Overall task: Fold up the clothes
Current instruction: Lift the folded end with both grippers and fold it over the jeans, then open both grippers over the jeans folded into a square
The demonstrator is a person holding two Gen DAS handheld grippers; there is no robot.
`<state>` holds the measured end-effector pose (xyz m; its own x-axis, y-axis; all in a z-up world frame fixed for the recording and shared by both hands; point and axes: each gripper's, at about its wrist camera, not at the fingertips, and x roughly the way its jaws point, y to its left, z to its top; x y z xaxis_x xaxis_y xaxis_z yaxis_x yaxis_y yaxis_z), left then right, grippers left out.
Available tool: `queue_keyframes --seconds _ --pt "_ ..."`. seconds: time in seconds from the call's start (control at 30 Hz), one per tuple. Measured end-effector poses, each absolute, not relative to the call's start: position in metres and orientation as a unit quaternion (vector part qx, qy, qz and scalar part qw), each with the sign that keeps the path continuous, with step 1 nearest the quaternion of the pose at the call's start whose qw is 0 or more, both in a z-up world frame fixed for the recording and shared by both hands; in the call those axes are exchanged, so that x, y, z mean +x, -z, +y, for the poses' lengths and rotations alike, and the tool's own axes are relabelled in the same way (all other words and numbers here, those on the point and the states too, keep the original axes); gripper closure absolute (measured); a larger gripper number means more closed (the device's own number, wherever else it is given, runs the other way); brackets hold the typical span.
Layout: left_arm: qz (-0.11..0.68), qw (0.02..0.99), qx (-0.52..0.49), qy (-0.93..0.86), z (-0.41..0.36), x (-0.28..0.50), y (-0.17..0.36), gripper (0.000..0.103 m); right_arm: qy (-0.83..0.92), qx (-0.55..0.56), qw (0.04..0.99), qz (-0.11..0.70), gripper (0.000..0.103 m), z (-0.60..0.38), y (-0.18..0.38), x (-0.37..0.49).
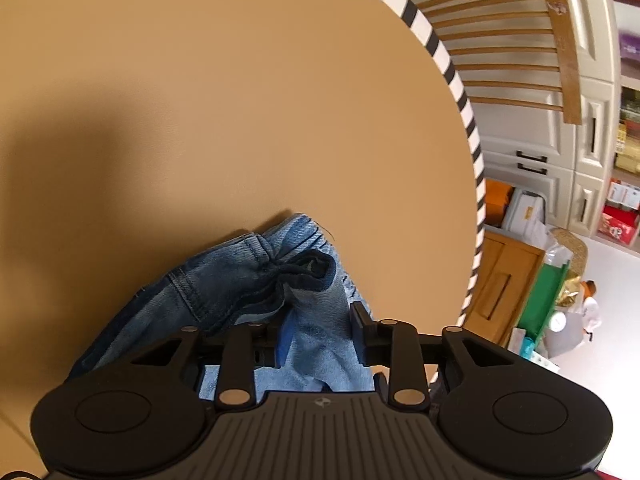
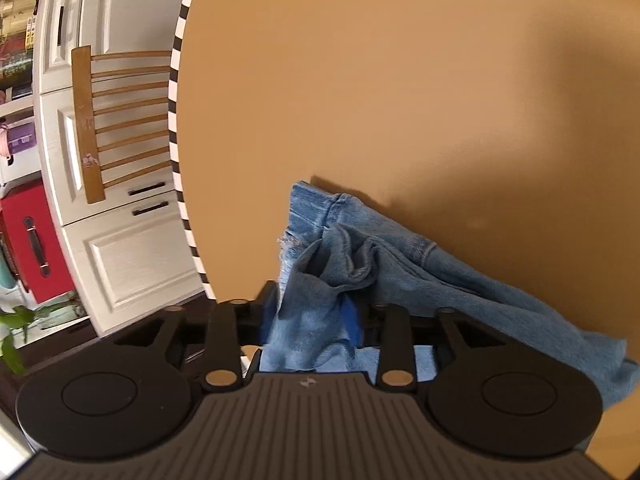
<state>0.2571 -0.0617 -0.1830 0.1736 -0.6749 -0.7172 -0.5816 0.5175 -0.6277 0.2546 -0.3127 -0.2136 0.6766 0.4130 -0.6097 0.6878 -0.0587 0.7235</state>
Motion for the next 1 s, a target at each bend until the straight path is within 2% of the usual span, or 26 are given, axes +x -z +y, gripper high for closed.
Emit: queue_keyframes --seconds 0.1,0.17,0.23,0.3,0.33,0.37,0.47,0.57,0.6,0.63,0.67,0.83,0.9,0.97,1.0 --pt "0.624 0.601 -0.496 0.062 -0.055 0.257 0.172 0.055 0.101 0.697 0.603 0.375 0.051 -0.319 0.195 0.255" --pt "0.576 0.657 -0.477 0.103 -0.047 0.253 0.148 0.053 0.083 0.666 0.651 0.355 0.045 -0.322 0.174 0.252" --pt "0.520 0.711 -0.451 0.145 -0.038 0.249 0.122 0.041 0.065 0.603 0.726 0.323 0.046 -0.321 0.149 0.244" --pt "0.507 0.737 -0.400 0.199 -0.045 0.233 0.113 0.041 0.058 0.481 0.815 0.318 0.063 -0.308 0.127 0.236" --pt "0.503 0.747 -0.372 0.226 -0.050 0.224 0.110 0.043 0.053 0.419 0.845 0.327 0.084 -0.297 0.121 0.233" --pt "0.497 0.756 -0.343 0.253 -0.055 0.215 0.107 0.045 0.042 0.372 0.863 0.339 0.098 -0.287 0.120 0.233" --pt "0.501 0.762 -0.277 0.303 -0.077 0.196 0.116 0.048 0.020 0.338 0.867 0.365 0.099 -0.269 0.135 0.236" --pt "0.526 0.772 -0.234 0.268 -0.095 0.197 0.146 0.056 0.046 0.336 0.858 0.386 0.099 -0.267 0.157 0.248" --pt "0.537 0.773 -0.226 0.250 -0.096 0.198 0.155 0.069 0.052 0.336 0.855 0.392 0.100 -0.266 0.163 0.251" --pt "0.545 0.774 -0.223 0.233 -0.095 0.199 0.165 0.088 0.055 0.328 0.857 0.395 0.100 -0.264 0.168 0.253" --pt "0.551 0.775 -0.224 0.212 -0.091 0.198 0.173 0.101 0.054 0.313 0.862 0.395 0.101 -0.259 0.170 0.253" --pt "0.558 0.765 -0.234 0.221 -0.080 0.198 0.182 0.099 0.050 0.297 0.869 0.392 0.103 -0.254 0.175 0.249" --pt "0.571 0.754 -0.238 0.221 -0.078 0.204 0.178 0.099 0.049 0.315 0.860 0.398 0.100 -0.259 0.171 0.255" --pt "0.573 0.743 -0.255 0.235 -0.077 0.219 0.171 0.067 0.036 0.354 0.855 0.378 0.088 -0.266 0.160 0.248" --pt "0.556 0.753 -0.255 0.243 -0.076 0.221 0.161 0.040 0.031 0.370 0.854 0.364 0.086 -0.268 0.154 0.243"
